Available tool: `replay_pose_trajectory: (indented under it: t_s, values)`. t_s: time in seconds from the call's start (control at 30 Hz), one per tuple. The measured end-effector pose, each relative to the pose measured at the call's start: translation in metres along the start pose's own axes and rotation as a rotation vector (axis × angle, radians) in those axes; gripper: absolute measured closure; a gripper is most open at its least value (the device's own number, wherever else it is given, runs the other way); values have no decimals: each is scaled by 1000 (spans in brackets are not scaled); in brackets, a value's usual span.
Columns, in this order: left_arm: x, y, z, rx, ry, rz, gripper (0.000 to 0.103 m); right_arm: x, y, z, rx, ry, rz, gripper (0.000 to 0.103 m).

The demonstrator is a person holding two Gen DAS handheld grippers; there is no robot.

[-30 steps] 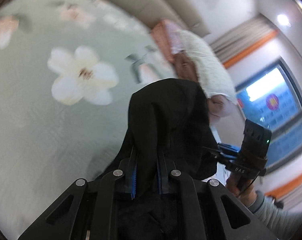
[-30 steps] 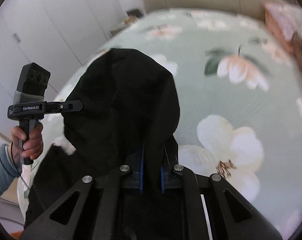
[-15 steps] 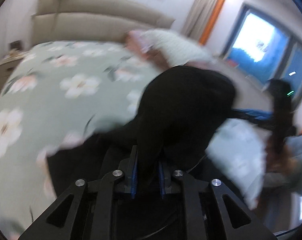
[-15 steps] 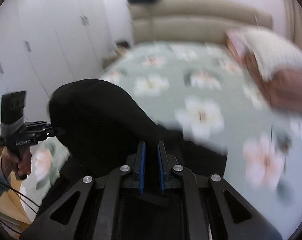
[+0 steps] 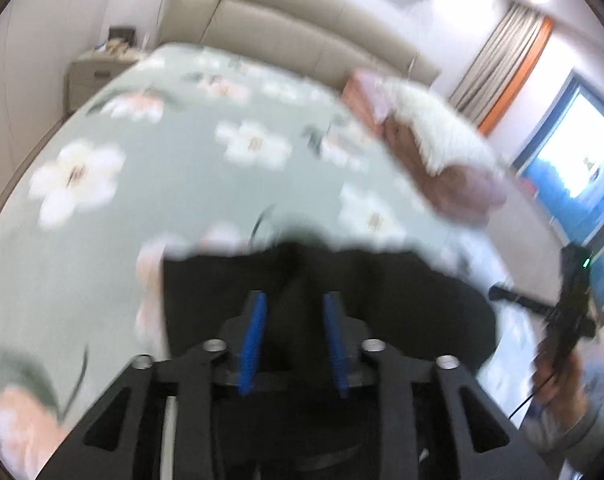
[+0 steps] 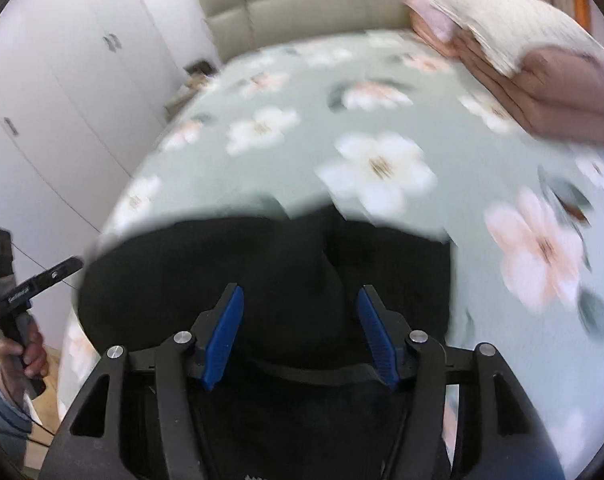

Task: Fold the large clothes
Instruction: 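Lift the hood end with both grippers and fold it toward the hem, then release the folded hood end and press it flat with both grippers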

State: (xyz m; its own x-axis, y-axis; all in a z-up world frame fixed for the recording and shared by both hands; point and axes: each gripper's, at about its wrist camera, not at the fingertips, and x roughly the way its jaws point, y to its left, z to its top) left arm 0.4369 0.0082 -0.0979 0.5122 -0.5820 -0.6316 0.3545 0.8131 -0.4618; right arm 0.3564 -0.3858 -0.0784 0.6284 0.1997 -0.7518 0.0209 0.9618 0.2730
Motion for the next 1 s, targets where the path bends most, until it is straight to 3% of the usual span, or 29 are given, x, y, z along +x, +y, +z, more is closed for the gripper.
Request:
replay_pose_trajectory:
  t_s: [0.07,0.13,0.23,0.3,0.37,0.43,0.5,0.57,0.63,0.73,0.87,1.0]
  values:
    - [18,-5,23,-41,-30,-71,66,16,16,20,-1,-11,39,40]
    - [43,-8,36,-87,-3,-174,66,46,41,35,-15,27,79,40]
    - [93,-17,32,-147,161,-280,66,88,68,34,-41,178,101,40]
    - [113,-24,4,-142,315,-309,66,102,77,8,-74,317,77,40]
    - [116,-36,-38,-67,490,-321,66,102,79,-31,-100,486,73,40]
    - [104,-40,-83,-9,583,-269,66,93,79,-70,-118,555,81,40]
    - [91,-31,-119,-45,569,-214,66,88,74,-105,-99,542,21,40]
    - [92,-17,-142,-142,536,-213,67,96,65,-133,-24,502,36,40]
    - [97,-11,-160,-148,505,-210,69,109,65,-156,-61,430,-4,38]
    - [87,-9,-161,-177,447,-216,70,99,83,-159,-135,385,-60,35]
    - [50,-18,-161,-108,412,-183,69,70,76,-160,-122,380,11,35]
    - [-6,-32,-139,-57,311,-176,70,26,72,-142,-129,283,20,34]
